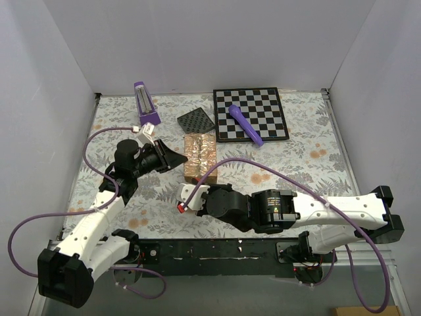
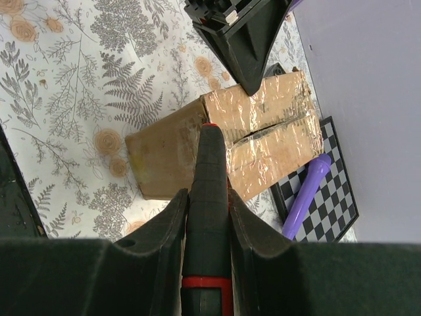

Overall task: Unpack the express box
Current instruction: Cut the express box at the center of the board.

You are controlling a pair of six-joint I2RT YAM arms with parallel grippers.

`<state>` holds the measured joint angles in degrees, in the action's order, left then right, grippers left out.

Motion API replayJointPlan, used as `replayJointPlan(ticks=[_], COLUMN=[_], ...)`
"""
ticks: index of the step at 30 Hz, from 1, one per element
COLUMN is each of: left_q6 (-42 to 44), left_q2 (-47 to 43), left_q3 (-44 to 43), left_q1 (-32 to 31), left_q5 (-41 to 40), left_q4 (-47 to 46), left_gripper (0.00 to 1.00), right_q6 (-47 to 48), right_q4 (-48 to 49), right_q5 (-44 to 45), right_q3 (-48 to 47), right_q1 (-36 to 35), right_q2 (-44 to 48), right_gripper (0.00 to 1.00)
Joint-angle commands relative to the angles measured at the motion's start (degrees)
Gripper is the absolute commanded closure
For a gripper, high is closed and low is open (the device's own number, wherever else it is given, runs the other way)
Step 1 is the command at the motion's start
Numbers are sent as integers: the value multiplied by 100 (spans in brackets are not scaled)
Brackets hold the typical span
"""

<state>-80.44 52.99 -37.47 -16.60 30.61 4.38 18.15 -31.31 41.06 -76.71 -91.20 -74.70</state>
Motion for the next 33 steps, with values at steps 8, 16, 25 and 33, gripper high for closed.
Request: replayJointPlan(ticks=[8,16,25,33], left_q6=[512,635,644,626], left_q2=[141,211,229,203], left_q3=[-172,-208,-208,-216], left_q1=[52,113,140,148], left_q5=[455,525,543,525], left_q4=[406,449,414,449], left_gripper=[100,100,100,100], right_q6=[241,277,364,356], right_q4=[-385,-227,-7,572], right_q5=[271,227,122,-255], right_q3=[261,464,683,666], right_q1=[41,41,41,41], right_q2=[491,886,1106,1308], right_gripper=[99,99,99,99])
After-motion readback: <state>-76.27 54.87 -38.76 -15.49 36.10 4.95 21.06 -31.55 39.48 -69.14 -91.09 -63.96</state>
